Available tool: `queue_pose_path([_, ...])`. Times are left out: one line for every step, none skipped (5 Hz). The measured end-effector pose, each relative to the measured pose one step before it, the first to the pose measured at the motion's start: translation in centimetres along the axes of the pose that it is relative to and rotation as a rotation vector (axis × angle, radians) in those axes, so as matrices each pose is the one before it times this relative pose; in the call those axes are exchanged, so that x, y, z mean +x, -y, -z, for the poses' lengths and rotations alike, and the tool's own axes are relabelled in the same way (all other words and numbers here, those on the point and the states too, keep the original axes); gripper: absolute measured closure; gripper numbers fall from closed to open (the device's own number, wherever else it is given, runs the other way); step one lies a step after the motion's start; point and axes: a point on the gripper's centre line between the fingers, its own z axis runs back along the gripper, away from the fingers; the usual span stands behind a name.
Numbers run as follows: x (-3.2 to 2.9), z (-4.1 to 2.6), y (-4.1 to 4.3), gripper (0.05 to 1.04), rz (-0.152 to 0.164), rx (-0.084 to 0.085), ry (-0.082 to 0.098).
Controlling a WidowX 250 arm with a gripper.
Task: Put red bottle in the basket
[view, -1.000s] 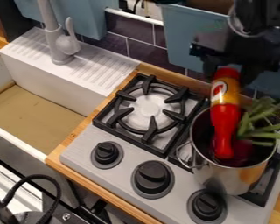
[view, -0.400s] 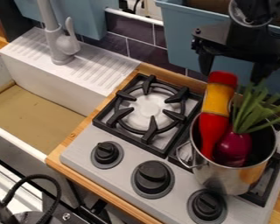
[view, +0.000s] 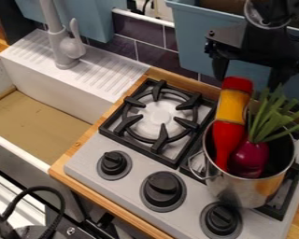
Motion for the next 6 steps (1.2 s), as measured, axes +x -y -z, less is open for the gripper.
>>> queue_pose_path([0.542, -0.614, -0.373, 0.085, 0.0038, -0.0197, -0.0486])
queue_pose_path([0.897, -0.223, -1.628, 0.085, -0.0929, -0.0255, -0.0577])
queue_pose_path([1.807, -0.117, -1.687, 0.085, -0.0753, -0.0324, -0.0452])
queue_pose_path([0.841, 0.544, -1.889, 0.085, 0.0045, 0.0012, -0.0192])
queue_pose_path([-0.150, 1.036, -1.833, 0.085, -0.0013, 0.0123, -0.0123])
queue_pose_path([-0.507, 1.359, -2.308, 0.084, 0.0240, 0.0125, -0.0211])
